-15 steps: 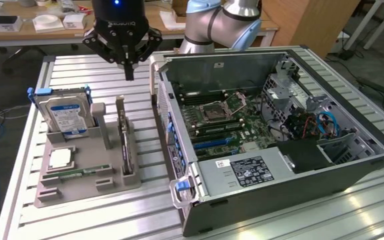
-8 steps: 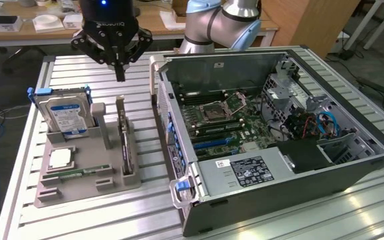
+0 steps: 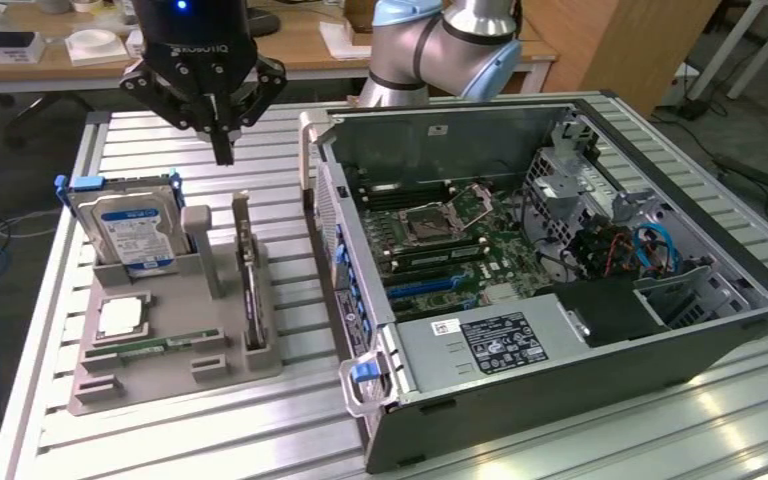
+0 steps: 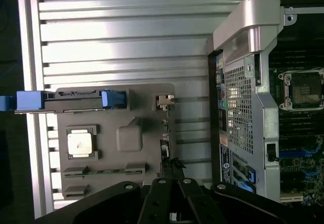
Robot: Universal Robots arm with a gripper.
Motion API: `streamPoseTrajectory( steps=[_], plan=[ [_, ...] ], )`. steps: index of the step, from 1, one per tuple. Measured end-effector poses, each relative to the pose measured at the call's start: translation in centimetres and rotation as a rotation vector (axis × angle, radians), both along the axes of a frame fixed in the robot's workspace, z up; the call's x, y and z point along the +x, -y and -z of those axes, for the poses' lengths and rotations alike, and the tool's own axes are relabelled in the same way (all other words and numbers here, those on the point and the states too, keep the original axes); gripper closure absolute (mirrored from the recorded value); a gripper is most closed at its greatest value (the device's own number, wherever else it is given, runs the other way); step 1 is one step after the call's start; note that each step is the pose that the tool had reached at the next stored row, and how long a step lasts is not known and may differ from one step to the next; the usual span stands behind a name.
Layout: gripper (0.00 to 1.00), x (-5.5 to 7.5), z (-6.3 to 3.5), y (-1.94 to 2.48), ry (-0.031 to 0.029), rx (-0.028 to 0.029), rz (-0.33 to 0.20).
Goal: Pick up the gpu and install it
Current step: 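Reach for the gpu, then pick up the gpu and move the gpu toward the slot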
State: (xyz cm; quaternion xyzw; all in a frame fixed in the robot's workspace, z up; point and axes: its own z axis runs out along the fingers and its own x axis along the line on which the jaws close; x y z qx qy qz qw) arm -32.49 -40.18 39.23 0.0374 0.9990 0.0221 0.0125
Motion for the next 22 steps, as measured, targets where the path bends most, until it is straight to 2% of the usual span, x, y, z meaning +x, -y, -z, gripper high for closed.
streamPoseTrajectory(
  steps=[14, 15, 16, 17, 19, 21, 22],
  plan=[
    [0.88, 0.0, 0.0, 0.0, 0.0, 0.0, 0.0],
    [0.87, -0.01, 0.0, 0.0, 0.0, 0.0, 0.0],
    [0.81, -0.01, 0.0, 0.0, 0.0, -0.0001, 0.0],
    [0.81, 0.0, 0.0, 0.0, 0.0, 0.0, 0.0],
    [0.69, 0.0, 0.0, 0.0, 0.0, 0.0, 0.0],
    [0.69, -0.01, 0.0, 0.0, 0.0, 0.0, 0.0],
    [0.63, -0.01, 0.0, 0.0, -0.0001, -0.0001, 0.0]
  ],
)
